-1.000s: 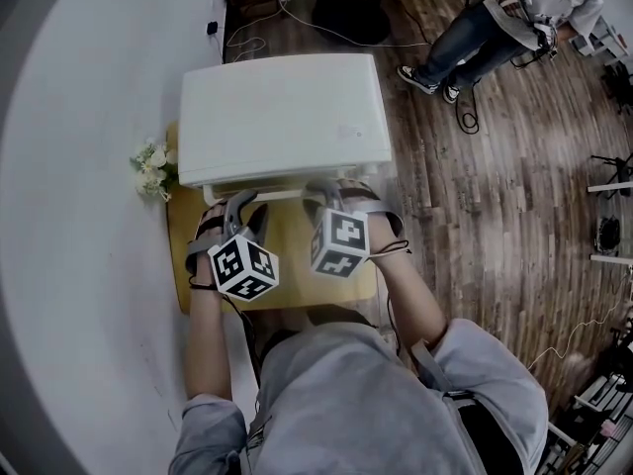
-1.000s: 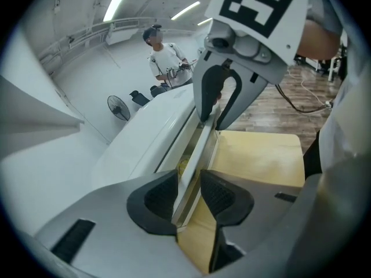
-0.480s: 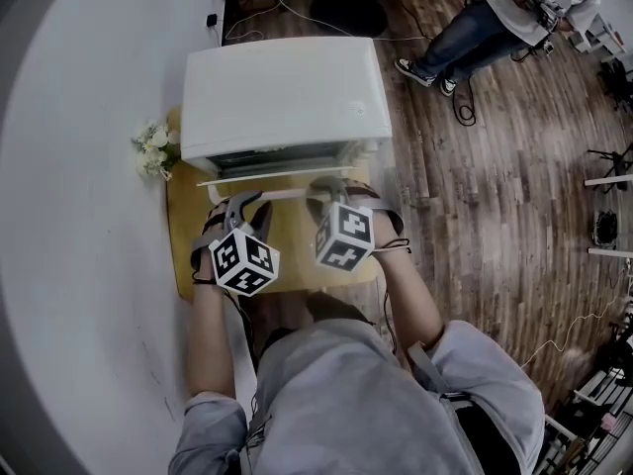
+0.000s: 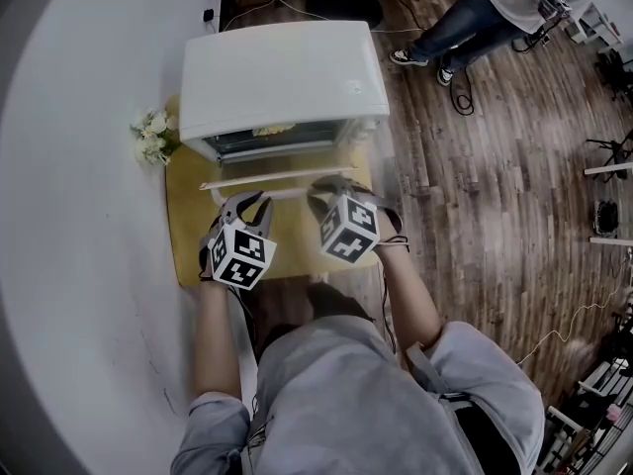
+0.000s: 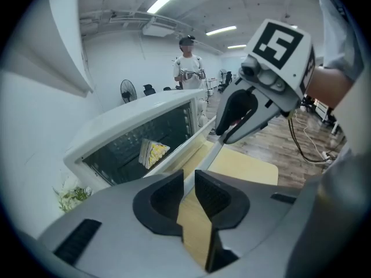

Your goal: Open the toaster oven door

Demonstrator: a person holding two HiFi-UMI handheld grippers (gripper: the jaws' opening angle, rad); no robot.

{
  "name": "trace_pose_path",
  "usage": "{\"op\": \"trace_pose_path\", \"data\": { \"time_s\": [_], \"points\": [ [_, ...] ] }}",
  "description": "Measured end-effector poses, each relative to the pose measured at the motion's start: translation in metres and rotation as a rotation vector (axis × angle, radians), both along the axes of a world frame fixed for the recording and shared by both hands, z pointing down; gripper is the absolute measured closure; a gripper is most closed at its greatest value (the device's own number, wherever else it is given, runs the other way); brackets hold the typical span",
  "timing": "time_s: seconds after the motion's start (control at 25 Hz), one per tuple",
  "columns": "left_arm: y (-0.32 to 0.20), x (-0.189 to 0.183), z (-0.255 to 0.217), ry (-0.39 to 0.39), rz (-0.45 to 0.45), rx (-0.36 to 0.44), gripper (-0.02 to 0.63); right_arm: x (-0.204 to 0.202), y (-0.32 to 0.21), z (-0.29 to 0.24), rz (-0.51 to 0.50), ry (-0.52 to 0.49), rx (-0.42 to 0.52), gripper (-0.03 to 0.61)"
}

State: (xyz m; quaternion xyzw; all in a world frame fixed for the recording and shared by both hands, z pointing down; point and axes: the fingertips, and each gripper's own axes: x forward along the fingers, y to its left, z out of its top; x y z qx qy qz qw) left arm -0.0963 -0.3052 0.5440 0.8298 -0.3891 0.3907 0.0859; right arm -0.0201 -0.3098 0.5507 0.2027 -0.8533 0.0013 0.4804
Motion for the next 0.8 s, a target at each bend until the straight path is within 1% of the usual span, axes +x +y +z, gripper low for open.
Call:
{"op": "trace_pose_path", "data": {
  "time_s": [0.16,0.32,0.48,0.68,0.8],
  "points": [
    [0.005,-0.001,0.005,0.057,-0.034,-0.013,0.568,0.001,0.006,0.004,0.045,-0.049,-0.018,0.523],
    [0.010,-0.003,0.010,0.096,-0.067,-0.006,0.574,0.001,0.007,0.007,0.136,-0.133,-0.036,0.550],
    [0.012,-0.003,0.010,0.125,-0.097,0.026,0.577,0.005,0.007,0.007,0.234,-0.226,-0.055,0.555],
    [0.019,-0.004,0.015,0.206,-0.178,0.055,0.586,0.010,0.012,0.013,0.355,-0.349,-0.100,0.561],
    [0.024,-0.006,0.020,0.244,-0.236,0.080,0.596,0.012,0.016,0.018,0.425,-0.415,-0.093,0.569]
  ]
}}
